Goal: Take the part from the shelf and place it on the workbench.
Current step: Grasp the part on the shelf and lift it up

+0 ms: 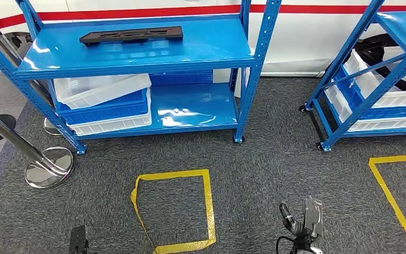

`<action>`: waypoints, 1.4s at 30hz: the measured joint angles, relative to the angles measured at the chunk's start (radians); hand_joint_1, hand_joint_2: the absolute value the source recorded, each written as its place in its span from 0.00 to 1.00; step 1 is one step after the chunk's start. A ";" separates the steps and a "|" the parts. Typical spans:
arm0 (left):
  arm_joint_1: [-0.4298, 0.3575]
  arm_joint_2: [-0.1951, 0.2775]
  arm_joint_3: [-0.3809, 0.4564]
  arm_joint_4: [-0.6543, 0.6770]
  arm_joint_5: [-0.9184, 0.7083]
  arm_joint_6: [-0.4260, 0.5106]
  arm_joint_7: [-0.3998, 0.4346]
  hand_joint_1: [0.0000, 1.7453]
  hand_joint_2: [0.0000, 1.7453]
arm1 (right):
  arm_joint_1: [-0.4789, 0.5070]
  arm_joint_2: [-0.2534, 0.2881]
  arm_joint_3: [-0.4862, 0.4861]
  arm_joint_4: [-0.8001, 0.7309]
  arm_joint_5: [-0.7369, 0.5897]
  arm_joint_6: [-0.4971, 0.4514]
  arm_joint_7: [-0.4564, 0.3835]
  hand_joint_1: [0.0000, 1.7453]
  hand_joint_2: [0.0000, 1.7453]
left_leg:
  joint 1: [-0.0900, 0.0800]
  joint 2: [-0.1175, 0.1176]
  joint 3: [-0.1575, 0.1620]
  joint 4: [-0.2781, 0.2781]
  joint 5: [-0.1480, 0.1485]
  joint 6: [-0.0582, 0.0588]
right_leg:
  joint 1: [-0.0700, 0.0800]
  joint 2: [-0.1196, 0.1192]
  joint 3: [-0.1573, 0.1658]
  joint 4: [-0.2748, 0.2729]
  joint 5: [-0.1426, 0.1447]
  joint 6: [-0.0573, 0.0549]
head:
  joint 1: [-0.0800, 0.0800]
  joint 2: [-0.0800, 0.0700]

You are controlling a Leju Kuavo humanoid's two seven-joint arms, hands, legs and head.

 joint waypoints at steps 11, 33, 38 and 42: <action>-0.029 0.013 -0.062 0.005 -0.031 -0.013 0.014 0.00 0.00 | -0.127 -0.025 0.059 -0.250 0.237 -0.027 0.152 0.00 1.00 | 0.000 -0.001 0.000 0.000 0.001 0.000 | 0.000 0.000 0.000 0.000 0.000 0.000 | 0.000 0.000; -0.062 0.027 -0.211 0.005 -0.150 -0.028 0.099 0.00 0.00 | -0.564 0.009 0.342 -0.472 0.656 0.242 0.422 0.00 1.00 | 0.000 -0.005 -0.001 0.000 0.002 -0.001 | 0.000 -0.004 0.000 0.002 0.000 0.000 | 0.000 0.000; -0.069 0.028 -0.248 0.005 -0.178 -0.028 0.101 0.00 0.00 | -0.641 0.033 0.433 -0.491 0.786 0.319 0.451 0.00 1.00 | 0.000 -0.005 -0.001 0.000 0.002 -0.001 | 0.000 -0.004 -0.001 0.003 0.000 0.000 | 0.000 0.000; -0.072 0.028 -0.277 0.005 -0.196 -0.028 0.101 0.00 0.00 | -0.684 0.050 0.486 -0.504 0.877 0.381 0.470 0.00 1.00 | 0.000 -0.005 -0.001 0.000 0.003 -0.002 | 0.000 -0.004 -0.001 0.003 0.000 0.000 | 0.000 0.000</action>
